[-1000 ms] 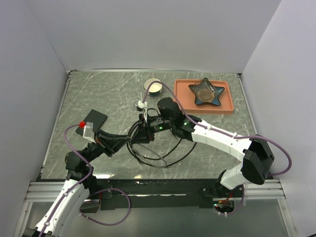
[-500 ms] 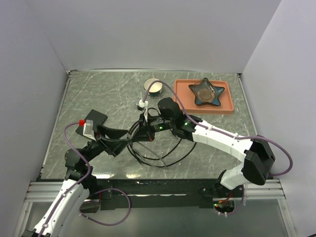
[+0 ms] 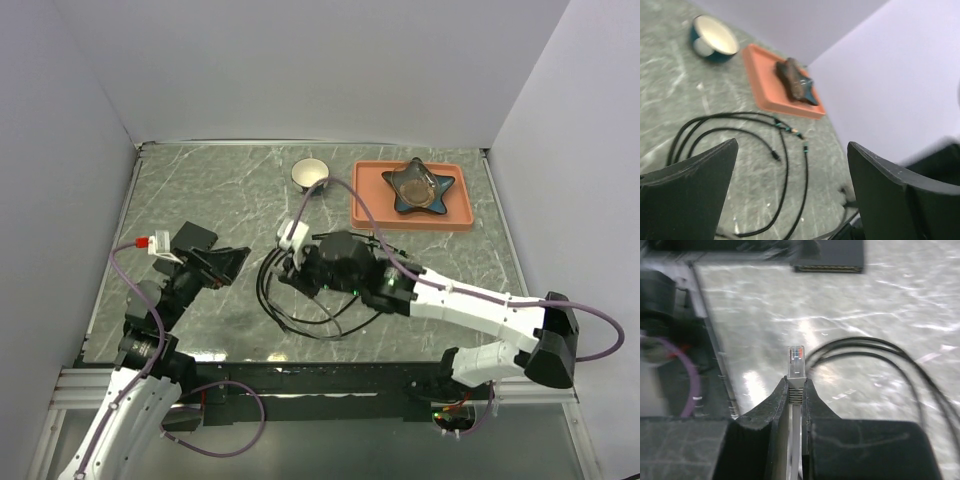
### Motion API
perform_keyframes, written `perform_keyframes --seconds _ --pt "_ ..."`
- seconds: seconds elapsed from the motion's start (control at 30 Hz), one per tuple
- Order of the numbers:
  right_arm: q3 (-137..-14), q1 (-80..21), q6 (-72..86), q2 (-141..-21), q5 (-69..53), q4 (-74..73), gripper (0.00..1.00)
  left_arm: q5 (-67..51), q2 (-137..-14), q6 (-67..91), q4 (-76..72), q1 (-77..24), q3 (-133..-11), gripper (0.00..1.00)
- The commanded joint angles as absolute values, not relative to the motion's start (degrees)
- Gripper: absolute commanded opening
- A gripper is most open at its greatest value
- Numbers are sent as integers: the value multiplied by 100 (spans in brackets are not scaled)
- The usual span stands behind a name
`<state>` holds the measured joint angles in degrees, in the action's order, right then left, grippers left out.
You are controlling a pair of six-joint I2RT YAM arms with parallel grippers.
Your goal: Insert the plug into the switch port
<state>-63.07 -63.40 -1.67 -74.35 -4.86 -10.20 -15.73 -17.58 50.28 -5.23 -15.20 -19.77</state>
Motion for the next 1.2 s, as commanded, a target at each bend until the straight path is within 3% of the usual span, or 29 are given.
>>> perform_keyframes --seconds 0.0,0.23,0.73,0.83,1.07,1.17 --pt "-5828 -7135 -1219 -7049 2016 -503 0 -994 -2074 5089 193 -1529 -2250 96" --pt "-5204 -7848 -2196 -6838 3575 535 0 -984 -2688 4975 422 -1529 -2434 96" --pt "-4957 -7963 -2127 -6741 3568 730 0 -730 -3242 4852 177 -1529 -2399 96" --pt "-5080 -7726 -1759 -6811 3367 494 0 -19 -4144 4623 824 -1529 -2994 96" --pt "-5124 -6883 -818 -6479 2181 -114 0 2915 -6765 4437 3206 -1477 -5412 96" --pt "-4957 -6584 -607 -6320 1776 -158 0 2928 -7338 4132 3244 -1083 -5862 96"
